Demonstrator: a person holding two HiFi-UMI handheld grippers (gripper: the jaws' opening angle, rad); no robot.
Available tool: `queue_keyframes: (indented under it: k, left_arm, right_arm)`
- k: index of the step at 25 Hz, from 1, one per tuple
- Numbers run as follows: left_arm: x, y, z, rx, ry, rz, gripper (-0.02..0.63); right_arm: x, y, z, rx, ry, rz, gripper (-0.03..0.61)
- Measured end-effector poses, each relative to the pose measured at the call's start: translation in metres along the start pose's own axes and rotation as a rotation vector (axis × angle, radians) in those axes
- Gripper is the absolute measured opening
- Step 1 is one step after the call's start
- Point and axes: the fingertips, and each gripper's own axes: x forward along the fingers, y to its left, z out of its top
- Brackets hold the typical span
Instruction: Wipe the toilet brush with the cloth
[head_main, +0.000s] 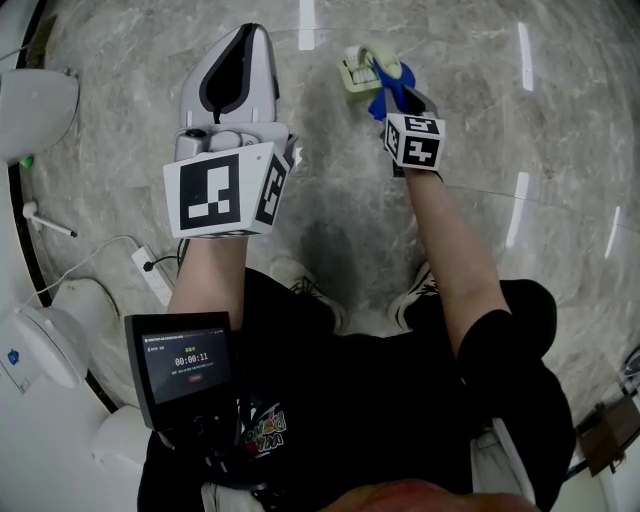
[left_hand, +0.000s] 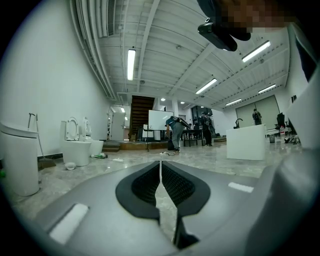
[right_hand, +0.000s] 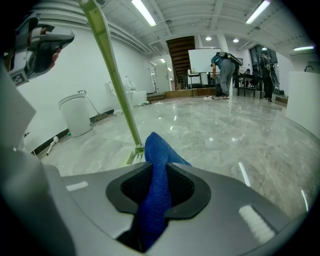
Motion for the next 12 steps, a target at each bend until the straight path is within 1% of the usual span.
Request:
queue_keyframes:
  k: [3, 6, 8, 10, 12]
  left_arm:
    - [0.001, 0.0, 0.001, -0.008, -0.004, 0.0, 0.014]
    - [0.002, -0.002, 0.004, -0.01, -0.011, -0.001, 0.014]
    - [0.003, -0.002, 0.004, -0.015, -0.012, 0.001, 0.014]
    - [0.003, -0.003, 0.003, -0.016, -0.008, 0.003, 0.014]
    - [0.003, -0.003, 0.002, -0.018, -0.005, 0.002, 0.014]
  right_arm:
    - [-0.008, -0.005, 0.012, 0.047, -0.027, -0.023, 0.084]
    - [-0.024, -0.016, 0.032, 0.134, -0.125, -0.083, 0.084]
    - [-0.037, -0.016, 0.045, 0.199, -0.193, -0.107, 0.084]
    - [-0.047, -0.002, 0.054, 0.226, -0.242, -0.094, 0.084]
    - [-0.054, 0.022, 0.058, 0.204, -0.27, -0.065, 0.083]
